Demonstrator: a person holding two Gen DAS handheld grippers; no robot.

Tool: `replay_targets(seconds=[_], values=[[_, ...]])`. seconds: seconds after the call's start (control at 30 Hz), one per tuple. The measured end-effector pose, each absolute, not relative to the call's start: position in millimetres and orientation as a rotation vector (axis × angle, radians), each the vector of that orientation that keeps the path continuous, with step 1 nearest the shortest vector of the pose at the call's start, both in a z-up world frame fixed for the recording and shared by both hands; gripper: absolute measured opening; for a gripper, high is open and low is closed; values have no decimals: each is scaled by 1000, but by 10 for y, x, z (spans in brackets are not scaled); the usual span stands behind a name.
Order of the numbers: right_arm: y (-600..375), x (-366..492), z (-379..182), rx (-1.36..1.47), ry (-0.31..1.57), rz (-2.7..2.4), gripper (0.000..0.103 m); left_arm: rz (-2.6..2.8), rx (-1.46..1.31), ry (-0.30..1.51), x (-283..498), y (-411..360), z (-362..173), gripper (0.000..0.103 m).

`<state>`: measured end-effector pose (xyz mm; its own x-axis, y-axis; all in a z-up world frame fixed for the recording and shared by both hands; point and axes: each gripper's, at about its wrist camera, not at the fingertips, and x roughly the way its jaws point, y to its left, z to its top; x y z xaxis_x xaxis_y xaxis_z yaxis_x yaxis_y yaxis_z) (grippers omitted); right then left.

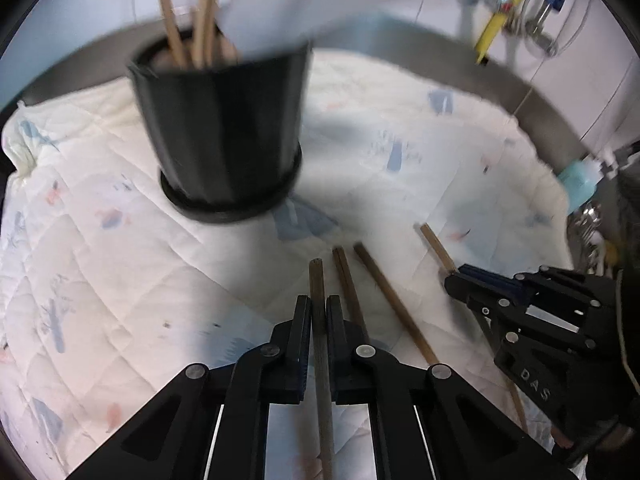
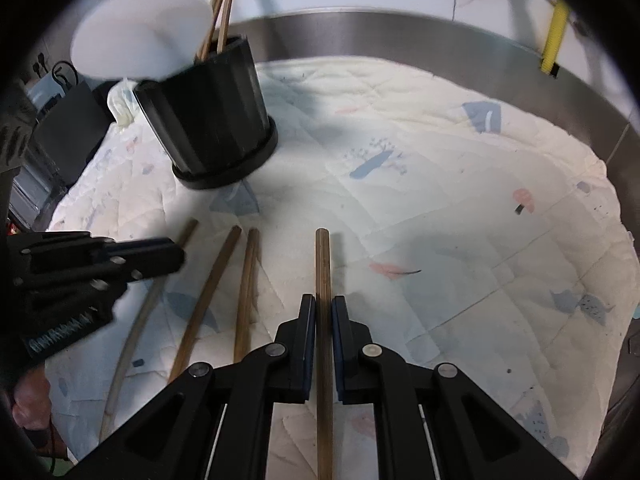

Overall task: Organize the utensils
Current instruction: 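Lift both held chopsticks up toward the black holder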

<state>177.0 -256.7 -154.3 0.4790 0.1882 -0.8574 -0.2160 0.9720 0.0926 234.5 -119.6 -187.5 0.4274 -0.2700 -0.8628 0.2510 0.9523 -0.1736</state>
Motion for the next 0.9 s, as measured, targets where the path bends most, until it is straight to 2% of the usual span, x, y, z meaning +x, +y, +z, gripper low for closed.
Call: replay_targets(seconds=[0.57,0.9], values=[[-2636,1437,-589,-63,822,235,10,-323,-148,717,1989,-331,-360,7],[-2600,1443,-103,-78,696,195,10,-301,-192,523,2244,5,560,7]])
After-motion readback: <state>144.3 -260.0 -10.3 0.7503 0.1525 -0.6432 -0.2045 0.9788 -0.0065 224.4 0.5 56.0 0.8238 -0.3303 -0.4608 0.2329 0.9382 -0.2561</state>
